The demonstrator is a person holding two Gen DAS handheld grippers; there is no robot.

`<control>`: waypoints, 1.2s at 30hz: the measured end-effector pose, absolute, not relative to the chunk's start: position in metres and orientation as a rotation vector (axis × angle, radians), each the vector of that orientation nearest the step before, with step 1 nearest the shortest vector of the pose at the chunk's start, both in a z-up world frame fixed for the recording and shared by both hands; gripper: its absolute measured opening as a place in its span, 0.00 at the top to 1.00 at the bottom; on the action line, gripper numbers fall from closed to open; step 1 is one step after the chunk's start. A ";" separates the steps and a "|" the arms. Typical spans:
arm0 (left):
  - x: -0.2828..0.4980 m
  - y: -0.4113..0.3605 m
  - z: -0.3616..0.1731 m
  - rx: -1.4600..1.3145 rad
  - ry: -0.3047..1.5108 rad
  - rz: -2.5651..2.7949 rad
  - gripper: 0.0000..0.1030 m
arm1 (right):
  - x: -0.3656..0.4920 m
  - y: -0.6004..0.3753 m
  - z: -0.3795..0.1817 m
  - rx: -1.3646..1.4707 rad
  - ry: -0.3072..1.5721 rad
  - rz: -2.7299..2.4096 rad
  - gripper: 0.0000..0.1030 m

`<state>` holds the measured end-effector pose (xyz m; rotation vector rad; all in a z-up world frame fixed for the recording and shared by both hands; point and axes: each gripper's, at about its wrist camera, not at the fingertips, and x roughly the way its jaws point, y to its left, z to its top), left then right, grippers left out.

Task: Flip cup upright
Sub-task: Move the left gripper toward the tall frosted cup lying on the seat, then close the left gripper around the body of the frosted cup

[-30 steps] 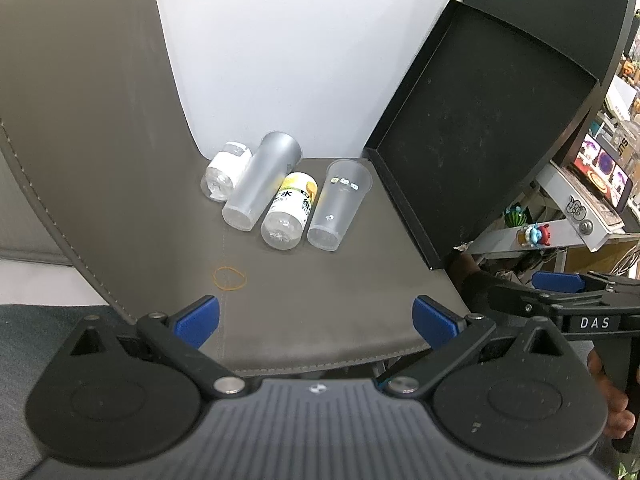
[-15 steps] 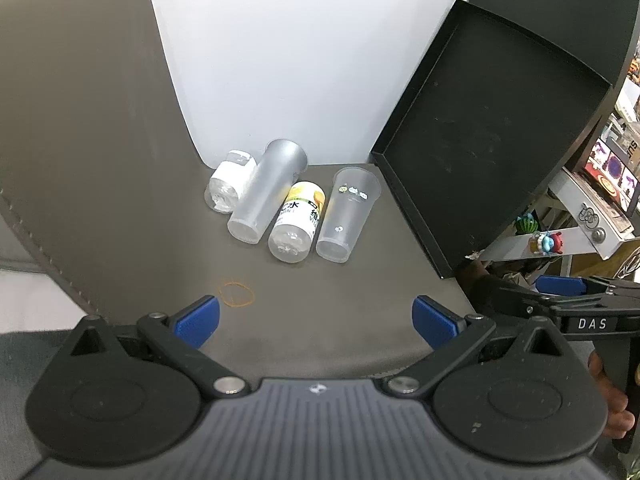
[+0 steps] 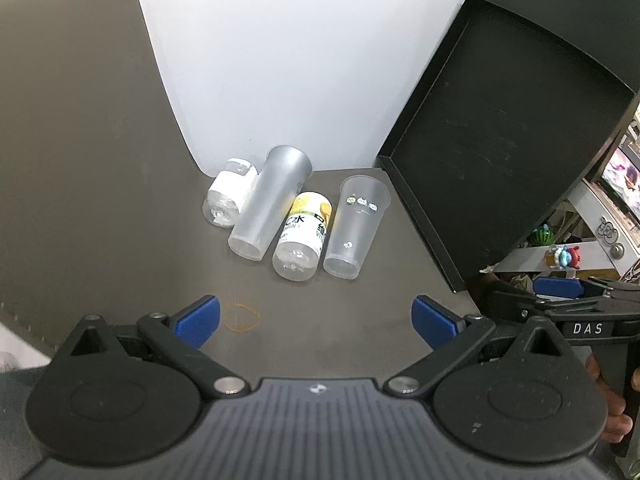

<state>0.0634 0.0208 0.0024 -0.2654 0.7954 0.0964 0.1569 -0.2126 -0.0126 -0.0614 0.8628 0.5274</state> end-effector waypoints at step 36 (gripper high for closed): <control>0.154 0.050 -0.013 -0.200 0.851 0.130 0.08 | 0.214 -0.195 -0.056 0.129 0.864 0.533 0.00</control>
